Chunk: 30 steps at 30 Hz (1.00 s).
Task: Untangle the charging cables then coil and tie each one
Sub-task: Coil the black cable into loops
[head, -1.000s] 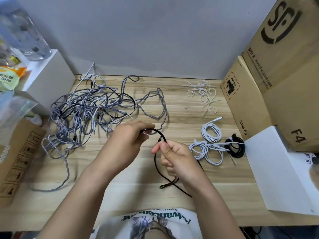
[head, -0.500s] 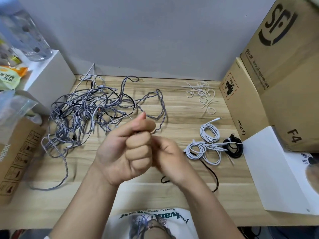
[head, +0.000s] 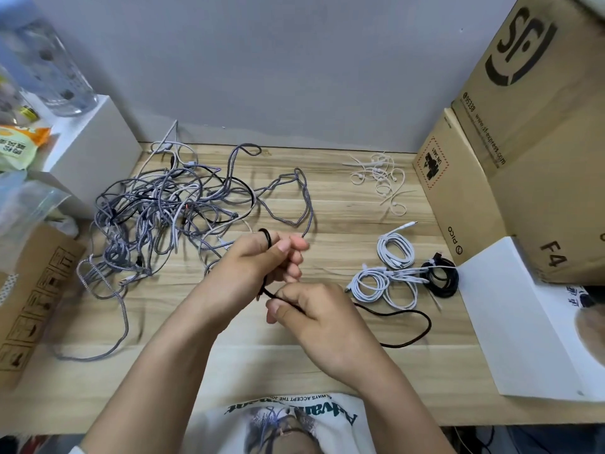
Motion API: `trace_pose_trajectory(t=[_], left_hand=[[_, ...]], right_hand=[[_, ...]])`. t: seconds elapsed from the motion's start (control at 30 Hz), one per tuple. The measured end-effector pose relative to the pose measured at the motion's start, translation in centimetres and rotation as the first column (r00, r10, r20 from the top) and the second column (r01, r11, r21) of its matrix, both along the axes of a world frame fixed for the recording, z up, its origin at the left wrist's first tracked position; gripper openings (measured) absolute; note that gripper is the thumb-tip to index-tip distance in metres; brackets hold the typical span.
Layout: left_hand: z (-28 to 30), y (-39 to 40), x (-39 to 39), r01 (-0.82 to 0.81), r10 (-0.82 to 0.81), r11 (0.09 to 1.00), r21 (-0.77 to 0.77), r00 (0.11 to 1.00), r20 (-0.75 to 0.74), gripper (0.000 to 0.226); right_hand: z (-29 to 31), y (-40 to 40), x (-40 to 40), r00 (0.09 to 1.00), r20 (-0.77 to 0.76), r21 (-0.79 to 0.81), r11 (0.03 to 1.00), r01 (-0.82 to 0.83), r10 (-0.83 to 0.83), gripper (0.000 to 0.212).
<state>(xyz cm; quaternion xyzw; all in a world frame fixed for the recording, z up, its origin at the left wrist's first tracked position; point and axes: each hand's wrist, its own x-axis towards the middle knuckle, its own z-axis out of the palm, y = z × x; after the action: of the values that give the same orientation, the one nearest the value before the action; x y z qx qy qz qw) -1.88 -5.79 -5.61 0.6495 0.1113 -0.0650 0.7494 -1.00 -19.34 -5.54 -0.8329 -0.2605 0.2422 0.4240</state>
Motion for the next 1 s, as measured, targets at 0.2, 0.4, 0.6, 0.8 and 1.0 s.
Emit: trace_pose_trajectory(t=[0.2, 0.4, 0.6, 0.8, 1.0], left_hand=[[0.6, 1.0, -0.8, 0.261, -0.233, 0.944, 0.2, 0.96, -0.154, 0.033], [0.7, 1.7, -1.7, 0.522, -0.545, 0.829, -0.2, 0.834, -0.084, 0.059], [3.5, 2.0, -1.1, 0.523, -0.379, 0.195, -0.83, 0.821, 0.428, 0.026], [3.7, 1.5, 0.2, -0.007, 0.155, 0.704, -0.71, 0.977, 0.144, 0.025], [2.0, -0.2, -0.2, -0.076, 0.075, 0.997, 0.0, 0.986, 0.146, 0.033]], right_hand=[[0.1, -0.3, 0.0, 0.987, 0.035, 0.148, 0.978, 0.15, -0.157, 0.028], [2.1, -0.6, 0.6, 0.919, 0.2, 0.385, 0.89, 0.245, -0.339, 0.027], [1.6, 0.5, 0.6, 0.974, 0.046, 0.429, 0.885, 0.183, -0.224, 0.025], [0.9, 0.6, -0.4, 0.992, 0.072, 0.218, 0.972, 0.087, -0.105, 0.033], [0.9, 0.5, -0.6, 0.971, 0.21, 0.124, 0.988, 0.094, -0.119, 0.043]])
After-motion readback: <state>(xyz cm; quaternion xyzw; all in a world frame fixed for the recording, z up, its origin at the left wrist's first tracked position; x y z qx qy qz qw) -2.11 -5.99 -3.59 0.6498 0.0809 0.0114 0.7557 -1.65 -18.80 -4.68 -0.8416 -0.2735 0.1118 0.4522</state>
